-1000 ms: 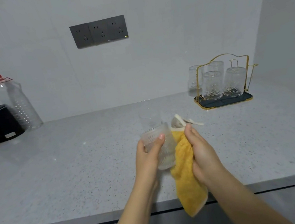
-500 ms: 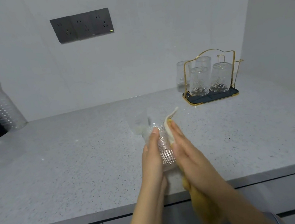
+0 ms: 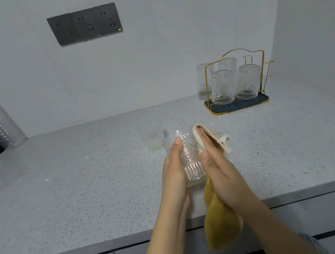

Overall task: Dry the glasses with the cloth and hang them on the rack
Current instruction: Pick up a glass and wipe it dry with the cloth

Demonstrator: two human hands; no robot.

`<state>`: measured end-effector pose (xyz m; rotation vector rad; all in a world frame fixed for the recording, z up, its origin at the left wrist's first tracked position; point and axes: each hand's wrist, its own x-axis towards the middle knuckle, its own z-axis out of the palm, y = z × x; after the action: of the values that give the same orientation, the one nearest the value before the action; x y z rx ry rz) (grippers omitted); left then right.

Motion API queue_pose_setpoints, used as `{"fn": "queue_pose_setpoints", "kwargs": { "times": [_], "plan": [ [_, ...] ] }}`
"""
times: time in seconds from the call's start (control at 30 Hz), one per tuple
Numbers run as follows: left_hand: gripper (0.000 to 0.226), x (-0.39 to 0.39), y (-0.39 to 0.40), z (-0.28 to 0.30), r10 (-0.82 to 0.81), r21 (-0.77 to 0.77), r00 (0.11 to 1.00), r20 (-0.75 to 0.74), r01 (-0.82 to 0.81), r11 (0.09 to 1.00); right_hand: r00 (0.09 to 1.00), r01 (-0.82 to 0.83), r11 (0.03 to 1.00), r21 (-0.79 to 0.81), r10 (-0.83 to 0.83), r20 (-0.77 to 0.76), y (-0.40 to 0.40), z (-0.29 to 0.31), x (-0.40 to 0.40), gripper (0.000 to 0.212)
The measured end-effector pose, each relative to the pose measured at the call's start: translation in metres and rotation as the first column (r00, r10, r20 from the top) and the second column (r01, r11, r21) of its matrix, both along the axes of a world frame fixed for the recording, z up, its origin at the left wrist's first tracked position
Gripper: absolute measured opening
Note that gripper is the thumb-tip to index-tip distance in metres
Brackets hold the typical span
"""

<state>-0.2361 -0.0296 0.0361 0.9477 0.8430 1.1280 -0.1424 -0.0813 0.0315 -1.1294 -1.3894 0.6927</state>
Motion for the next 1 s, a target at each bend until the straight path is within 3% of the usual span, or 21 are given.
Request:
{"fn": "queue_pose_setpoints", "kwargs": {
  "times": [0.1,0.17,0.33,0.47,0.53,0.57,0.63,0.73,0.8,0.9,1.0],
  "plan": [
    [0.061,0.007,-0.007,-0.002,-0.093,-0.006,0.995,-0.032,0.093,0.996,0.949,0.040,0.950,-0.310,-0.133,-0.285,0.014,0.011,0.018,0.044],
    [0.062,0.009,-0.008,-0.002,-0.113,0.009,0.992,-0.060,0.114,0.993,0.903,0.051,0.909,-0.415,-0.219,-0.369,0.020,0.008,0.023,0.043],
    [0.071,0.010,-0.002,0.005,0.010,0.064,0.985,-0.171,0.001,0.998,0.927,0.163,0.957,-0.242,-0.232,-0.296,0.015,0.005,0.013,0.024],
    [0.048,0.006,-0.003,0.004,-0.006,0.230,0.950,-0.312,0.081,0.970,0.956,0.209,0.974,-0.084,-0.222,-0.191,0.013,0.006,0.007,0.047],
    [0.041,0.006,-0.003,0.006,-0.026,0.260,0.963,-0.267,0.098,0.961,0.977,0.180,0.983,0.022,-0.176,-0.118,0.012,0.009,0.003,0.053],
    [0.051,0.008,-0.001,0.006,-0.014,0.261,0.973,-0.232,0.076,0.962,0.984,0.151,0.987,0.055,-0.145,-0.104,0.011,0.010,0.002,0.051],
    [0.066,0.009,0.002,0.008,0.007,0.182,0.995,-0.100,0.012,0.983,0.992,0.125,0.989,0.085,-0.123,-0.025,0.008,0.007,-0.002,0.046],
    [0.062,0.008,0.003,0.004,-0.005,0.053,0.995,0.097,0.000,0.999,0.990,0.074,0.990,0.118,-0.088,0.113,0.004,-0.002,-0.008,0.045],
    [0.062,0.008,0.002,-0.001,-0.030,0.010,0.992,0.120,0.029,1.000,0.998,0.060,0.998,0.036,-0.061,0.018,0.007,-0.001,0.001,0.041],
    [0.070,0.013,-0.002,-0.006,-0.052,-0.026,0.994,0.092,0.054,0.998,0.955,0.088,0.966,-0.242,-0.151,-0.255,0.021,0.006,0.018,0.041],
    [0.065,0.010,0.001,-0.006,-0.028,-0.031,0.997,0.077,0.031,0.999,0.948,0.064,0.956,-0.285,-0.148,-0.282,0.018,0.000,0.012,0.040]
  ]
}}
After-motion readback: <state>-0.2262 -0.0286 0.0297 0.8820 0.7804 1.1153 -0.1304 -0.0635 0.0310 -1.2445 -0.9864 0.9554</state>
